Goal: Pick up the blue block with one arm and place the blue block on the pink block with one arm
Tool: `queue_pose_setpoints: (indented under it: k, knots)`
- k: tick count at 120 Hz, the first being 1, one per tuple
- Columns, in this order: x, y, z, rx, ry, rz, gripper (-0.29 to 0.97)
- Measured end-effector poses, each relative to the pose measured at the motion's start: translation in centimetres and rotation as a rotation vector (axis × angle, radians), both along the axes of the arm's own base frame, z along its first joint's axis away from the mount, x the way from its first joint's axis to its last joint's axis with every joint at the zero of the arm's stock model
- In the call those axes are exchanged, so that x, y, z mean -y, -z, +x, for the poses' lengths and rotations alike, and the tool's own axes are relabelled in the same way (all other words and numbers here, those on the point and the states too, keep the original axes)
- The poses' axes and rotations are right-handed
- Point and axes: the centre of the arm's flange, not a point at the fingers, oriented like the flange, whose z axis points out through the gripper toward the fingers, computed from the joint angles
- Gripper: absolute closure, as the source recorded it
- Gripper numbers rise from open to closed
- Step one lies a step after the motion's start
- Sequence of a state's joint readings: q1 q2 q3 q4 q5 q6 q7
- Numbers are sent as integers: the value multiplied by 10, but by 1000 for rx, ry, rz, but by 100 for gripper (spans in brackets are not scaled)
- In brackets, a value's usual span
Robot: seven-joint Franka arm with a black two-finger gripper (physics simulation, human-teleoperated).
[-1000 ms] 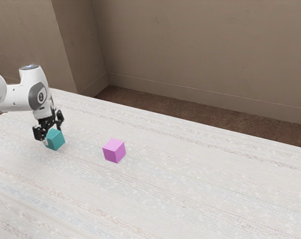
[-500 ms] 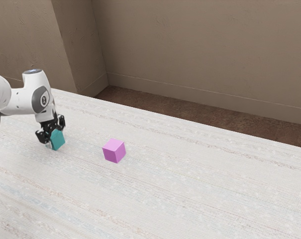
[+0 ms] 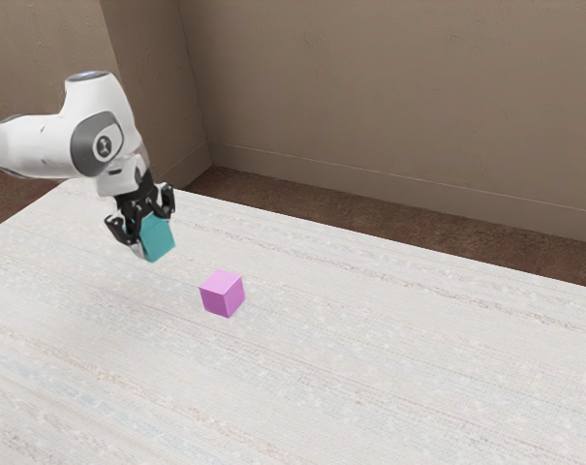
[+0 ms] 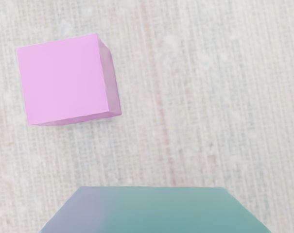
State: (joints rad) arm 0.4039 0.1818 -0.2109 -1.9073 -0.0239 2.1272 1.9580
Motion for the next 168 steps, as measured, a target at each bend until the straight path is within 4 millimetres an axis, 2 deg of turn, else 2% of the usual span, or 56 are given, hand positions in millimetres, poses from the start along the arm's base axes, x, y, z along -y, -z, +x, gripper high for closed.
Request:
queue_pose_setpoints:
  k: [22, 36, 66, 92, 107, 122, 130, 144, 168]
  knots:
    - [36, 6, 4, -36, 11, -15, 38]
    - [71, 13, 8, -54, 26, -23, 38]
    - [95, 31, 26, -72, -19, -36, 37]
    - [91, 55, 52, -76, -76, -51, 37]
    - [89, 74, 62, -90, -102, -61, 37]
    - [87, 80, 66, -91, -119, -59, 37]
    - [85, 81, 67, -91, -123, -49, 26]
    - [83, 82, 67, -93, -131, -39, 17]
    - [80, 78, 66, -90, -150, -35, 6]
